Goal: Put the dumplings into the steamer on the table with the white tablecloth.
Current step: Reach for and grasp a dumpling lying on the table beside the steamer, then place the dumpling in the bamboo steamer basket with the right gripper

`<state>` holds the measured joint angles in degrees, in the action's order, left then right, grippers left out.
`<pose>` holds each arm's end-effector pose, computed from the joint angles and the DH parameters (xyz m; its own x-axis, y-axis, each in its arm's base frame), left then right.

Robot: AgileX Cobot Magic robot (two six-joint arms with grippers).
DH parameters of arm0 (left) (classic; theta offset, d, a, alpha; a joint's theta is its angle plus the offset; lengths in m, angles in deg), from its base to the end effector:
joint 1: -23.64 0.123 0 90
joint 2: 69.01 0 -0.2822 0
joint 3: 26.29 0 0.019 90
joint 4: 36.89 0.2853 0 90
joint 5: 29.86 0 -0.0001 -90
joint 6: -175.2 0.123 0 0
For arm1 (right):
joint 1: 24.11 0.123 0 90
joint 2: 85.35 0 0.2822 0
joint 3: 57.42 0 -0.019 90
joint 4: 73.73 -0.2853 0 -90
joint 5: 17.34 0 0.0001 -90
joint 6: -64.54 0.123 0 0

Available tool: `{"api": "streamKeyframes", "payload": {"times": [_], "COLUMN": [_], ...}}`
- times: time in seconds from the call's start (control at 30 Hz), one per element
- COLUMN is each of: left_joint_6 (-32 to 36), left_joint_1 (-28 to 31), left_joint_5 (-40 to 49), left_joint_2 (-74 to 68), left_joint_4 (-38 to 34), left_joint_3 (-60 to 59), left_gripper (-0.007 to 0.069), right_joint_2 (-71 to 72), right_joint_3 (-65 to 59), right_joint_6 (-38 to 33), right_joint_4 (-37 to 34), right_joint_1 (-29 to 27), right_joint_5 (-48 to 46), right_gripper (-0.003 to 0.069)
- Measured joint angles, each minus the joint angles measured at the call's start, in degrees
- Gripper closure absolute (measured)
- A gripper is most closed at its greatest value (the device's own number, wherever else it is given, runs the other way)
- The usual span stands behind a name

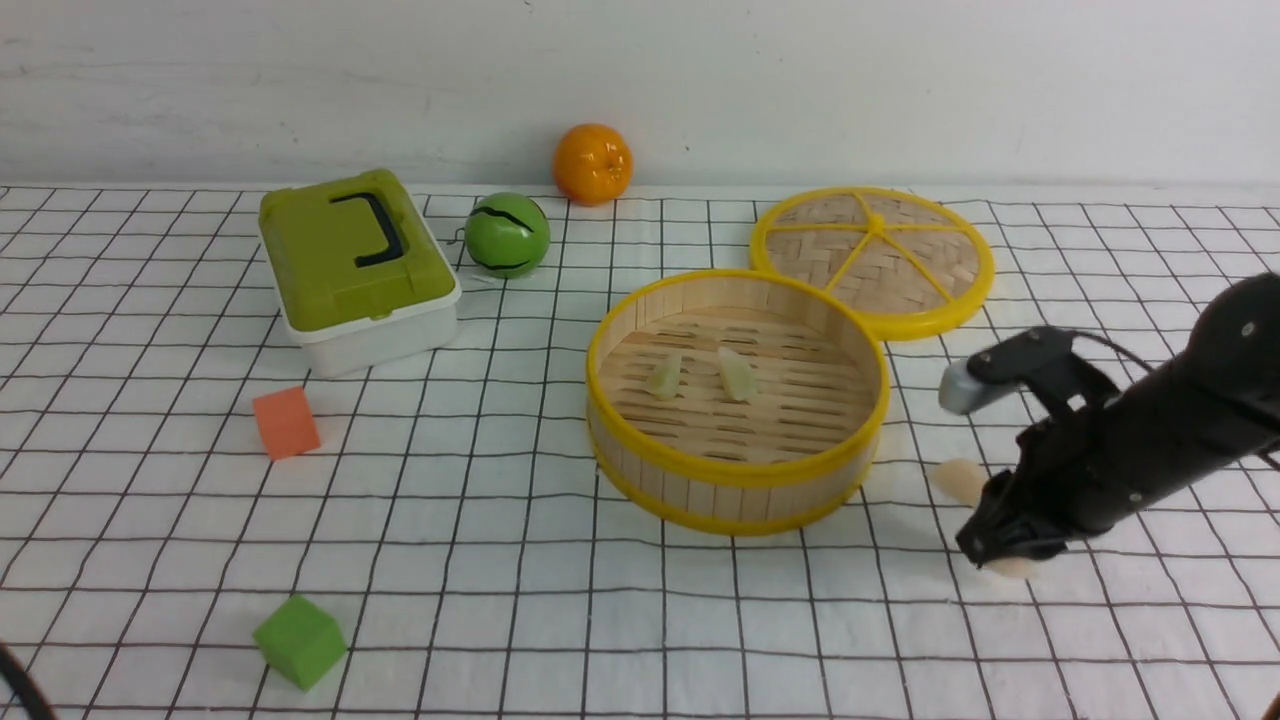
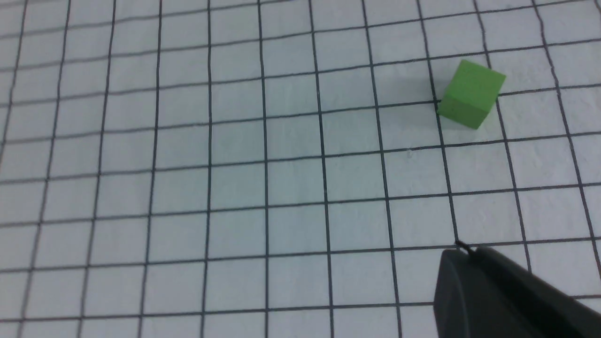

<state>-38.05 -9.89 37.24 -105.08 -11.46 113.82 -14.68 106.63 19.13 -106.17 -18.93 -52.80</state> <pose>0.1230 -0.0231 0.2891 -0.7123 0.0456 -0.7004 0.0257 0.9989 0.0389 0.3792 0.0729 0.1330 -0.8019 -0.3682 -0.4706 -0.4824 0.8636 0.1464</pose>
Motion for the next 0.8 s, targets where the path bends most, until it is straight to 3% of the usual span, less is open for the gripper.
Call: {"api": "streamKeyframes", "payload": {"times": [0.07, 0.17, 0.33, 0.67, 0.8], "left_joint_6": [-6.7, -11.2, -13.2, -13.3, -13.3], "left_joint_1": [0.0, 0.0, 0.0, 0.0, 0.0], "left_joint_5": [-5.6, -12.1, -23.6, -25.7, -25.9], "left_joint_2": [5.2, 8.5, 10.9, 10.9, 10.9], "left_joint_4": [0.1, -0.2, 0.4, 1.5, 1.5], "left_joint_3": [-6.4, -9.5, -14.7, -15.6, -15.6], "left_gripper": [0.0637, 0.0637, 0.0637, 0.0637, 0.0637], "right_joint_2": [3.2, 3.8, -3.2, -18.0, -19.3], "right_joint_3": [4.7, 9.8, 17.9, 24.4, 24.6], "right_joint_6": [3.2, 3.3, -1.2, -3.0, -1.8], "right_joint_4": [-4.4, -11.1, -20.7, -22.5, -23.0], "right_joint_1": [0.1, 1.4, 7.4, 9.7, 9.7], "right_joint_5": [-1.6, -0.4, 6.2, 13.9, 15.7], "right_gripper": [0.0484, 0.0484, 0.0484, 0.0484, 0.0427]}}
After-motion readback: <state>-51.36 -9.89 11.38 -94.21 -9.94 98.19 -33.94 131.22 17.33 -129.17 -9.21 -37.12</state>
